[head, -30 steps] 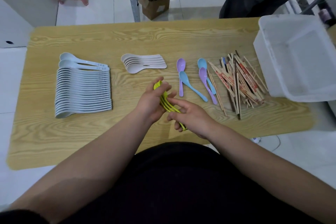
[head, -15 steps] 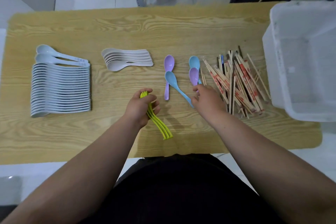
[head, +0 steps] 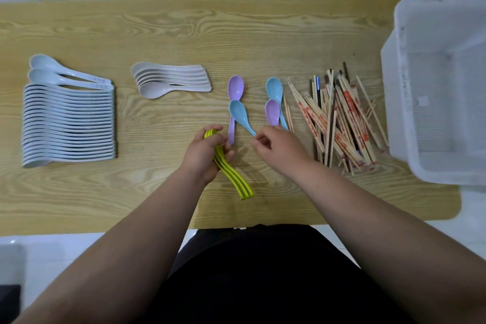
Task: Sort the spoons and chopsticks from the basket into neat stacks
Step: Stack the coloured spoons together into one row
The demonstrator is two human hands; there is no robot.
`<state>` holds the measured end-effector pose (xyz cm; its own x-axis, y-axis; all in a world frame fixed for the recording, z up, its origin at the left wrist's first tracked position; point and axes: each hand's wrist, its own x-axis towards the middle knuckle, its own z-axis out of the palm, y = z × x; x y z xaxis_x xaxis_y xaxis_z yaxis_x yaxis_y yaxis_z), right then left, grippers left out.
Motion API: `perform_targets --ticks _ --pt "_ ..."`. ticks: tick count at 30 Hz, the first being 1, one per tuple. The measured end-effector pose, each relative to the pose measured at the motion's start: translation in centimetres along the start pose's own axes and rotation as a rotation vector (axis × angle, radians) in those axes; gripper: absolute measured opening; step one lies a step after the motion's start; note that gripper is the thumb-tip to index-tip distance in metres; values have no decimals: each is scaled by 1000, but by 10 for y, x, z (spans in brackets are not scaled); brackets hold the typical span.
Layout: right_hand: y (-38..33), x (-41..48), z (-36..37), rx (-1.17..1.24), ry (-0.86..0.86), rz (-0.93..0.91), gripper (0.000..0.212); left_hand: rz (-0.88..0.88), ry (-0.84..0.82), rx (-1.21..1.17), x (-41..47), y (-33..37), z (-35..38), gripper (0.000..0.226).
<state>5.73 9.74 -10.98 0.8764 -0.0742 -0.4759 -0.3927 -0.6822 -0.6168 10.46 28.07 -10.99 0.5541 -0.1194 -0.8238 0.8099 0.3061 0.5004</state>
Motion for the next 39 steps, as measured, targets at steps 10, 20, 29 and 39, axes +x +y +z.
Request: perform_targets --ticks 10,20,29,39 --pt "-63 -14 59 951 -595 451 28 156 7 -154 2 27 -44 38" --pt "-71 37 115 -296 75 -348 34 632 210 1050 20 53 -151 24" --pt "-74 82 159 -371 391 -383 39 1038 89 1367 67 67 -173 48" --pt "-78 92 164 -364 582 -344 41 1137 47 1305 93 70 -172 43"
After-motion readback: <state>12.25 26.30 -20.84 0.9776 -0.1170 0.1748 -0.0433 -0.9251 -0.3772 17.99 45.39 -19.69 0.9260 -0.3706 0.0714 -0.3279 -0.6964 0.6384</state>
